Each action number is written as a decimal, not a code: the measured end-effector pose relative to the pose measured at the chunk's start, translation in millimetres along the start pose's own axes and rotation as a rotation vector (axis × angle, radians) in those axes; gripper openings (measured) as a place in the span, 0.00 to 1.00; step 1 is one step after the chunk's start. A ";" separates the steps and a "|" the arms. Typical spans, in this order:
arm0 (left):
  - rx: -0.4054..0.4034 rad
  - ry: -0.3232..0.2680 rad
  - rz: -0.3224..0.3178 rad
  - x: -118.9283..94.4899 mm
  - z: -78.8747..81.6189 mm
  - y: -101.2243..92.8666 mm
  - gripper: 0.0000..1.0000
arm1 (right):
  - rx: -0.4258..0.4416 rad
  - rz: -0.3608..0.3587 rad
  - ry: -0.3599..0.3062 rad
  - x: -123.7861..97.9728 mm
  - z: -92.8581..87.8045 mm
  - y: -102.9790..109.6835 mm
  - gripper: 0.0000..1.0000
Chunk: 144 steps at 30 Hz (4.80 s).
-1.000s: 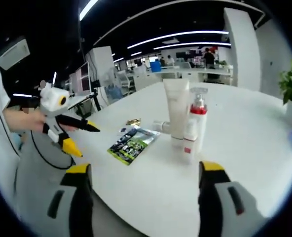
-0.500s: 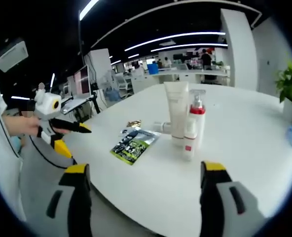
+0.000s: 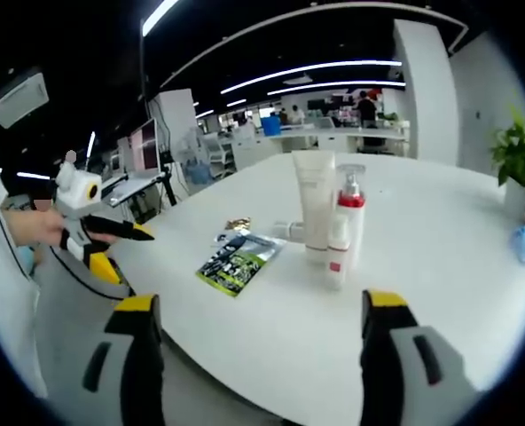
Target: Arrange the skincare products in the storage area until every visible bottle or jar stands upright without overlapping.
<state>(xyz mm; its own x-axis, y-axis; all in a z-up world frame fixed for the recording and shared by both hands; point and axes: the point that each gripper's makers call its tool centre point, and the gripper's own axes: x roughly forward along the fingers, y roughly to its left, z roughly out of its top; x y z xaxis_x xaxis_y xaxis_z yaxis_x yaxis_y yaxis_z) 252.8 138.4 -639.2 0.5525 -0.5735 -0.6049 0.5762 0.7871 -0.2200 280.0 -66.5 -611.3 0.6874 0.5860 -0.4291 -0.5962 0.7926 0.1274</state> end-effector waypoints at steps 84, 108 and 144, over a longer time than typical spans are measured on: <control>0.606 0.215 -0.230 270.5 120.0 78.7 0.35 | 0.097 -0.140 0.055 9.3 -15.9 -37.6 0.87; 0.556 0.265 -0.269 253.1 115.2 76.6 0.17 | 0.093 -0.142 0.060 10.9 -17.4 -36.0 0.86; 0.615 0.273 -0.281 101.1 77.2 6.6 0.17 | -0.158 0.124 0.099 24.3 -7.6 23.9 0.67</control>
<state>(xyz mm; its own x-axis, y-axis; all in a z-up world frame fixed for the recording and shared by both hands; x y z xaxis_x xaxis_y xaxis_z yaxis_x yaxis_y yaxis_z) 359.0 68.1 -642.8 0.2099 -0.5953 -0.7756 0.9528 0.3026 0.0256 279.3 -34.6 -625.4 0.5652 0.6520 -0.5054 -0.7366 0.6747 0.0466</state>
